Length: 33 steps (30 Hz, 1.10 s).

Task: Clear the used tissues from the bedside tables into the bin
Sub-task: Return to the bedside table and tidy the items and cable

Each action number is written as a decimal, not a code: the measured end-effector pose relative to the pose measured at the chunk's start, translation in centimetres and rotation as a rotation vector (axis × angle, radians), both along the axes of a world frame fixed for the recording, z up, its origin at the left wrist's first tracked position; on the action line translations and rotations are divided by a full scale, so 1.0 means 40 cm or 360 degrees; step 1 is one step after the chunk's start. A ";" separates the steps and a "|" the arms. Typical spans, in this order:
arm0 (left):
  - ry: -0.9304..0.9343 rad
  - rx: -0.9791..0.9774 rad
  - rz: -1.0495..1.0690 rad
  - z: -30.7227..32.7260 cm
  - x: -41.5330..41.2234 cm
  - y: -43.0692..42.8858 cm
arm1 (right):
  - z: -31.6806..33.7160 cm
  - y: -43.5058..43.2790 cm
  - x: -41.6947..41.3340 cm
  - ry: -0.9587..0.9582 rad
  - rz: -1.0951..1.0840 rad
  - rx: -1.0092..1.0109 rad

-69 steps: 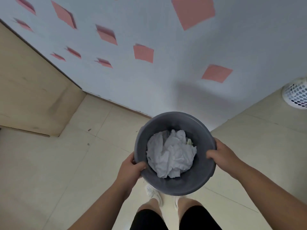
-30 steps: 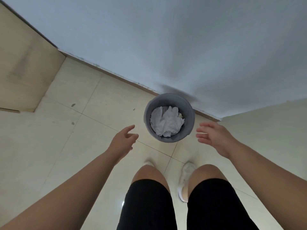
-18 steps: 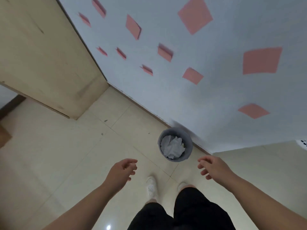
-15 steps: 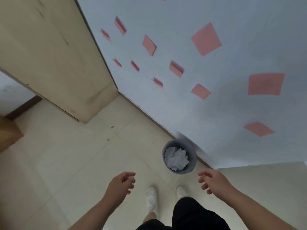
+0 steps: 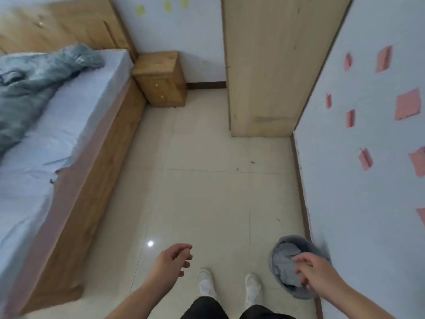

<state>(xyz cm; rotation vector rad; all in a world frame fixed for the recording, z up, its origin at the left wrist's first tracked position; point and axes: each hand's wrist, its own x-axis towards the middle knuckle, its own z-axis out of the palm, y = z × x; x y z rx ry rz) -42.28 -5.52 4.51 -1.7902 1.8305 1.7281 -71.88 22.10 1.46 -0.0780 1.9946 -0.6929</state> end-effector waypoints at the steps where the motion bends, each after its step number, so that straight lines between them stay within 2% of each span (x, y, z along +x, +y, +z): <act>1: 0.0019 -0.0005 0.0129 0.005 0.056 0.021 | 0.001 -0.032 -0.008 0.0020 0.0107 0.0002; 4: 0.0074 -0.0030 0.0547 0.027 0.234 0.098 | 0.008 -0.153 0.016 0.0082 0.0432 -0.0010; 7: 0.0098 -0.0060 0.0961 0.041 0.434 0.203 | 0.018 -0.283 0.124 0.0107 0.0740 -0.0026; 16: 0.0069 0.0004 0.1957 -0.020 0.914 0.621 | 0.074 -0.564 0.738 0.0039 0.1811 -0.0093; 20: 0.0073 0.0058 0.2202 -0.051 1.030 0.737 | 0.080 -0.614 0.980 0.0033 0.2137 -0.0187; 23: 0.0073 0.0109 0.2321 -0.063 1.084 0.757 | 0.064 -0.630 1.085 0.0053 0.2328 -0.0145; 26: 0.0090 0.0134 0.2399 -0.073 1.124 0.721 | 0.035 -0.663 1.153 0.0086 0.2489 -0.0053; 33: 0.0147 0.0192 0.2566 -0.069 1.251 0.504 | -0.044 -0.858 1.288 0.0125 0.2537 0.0162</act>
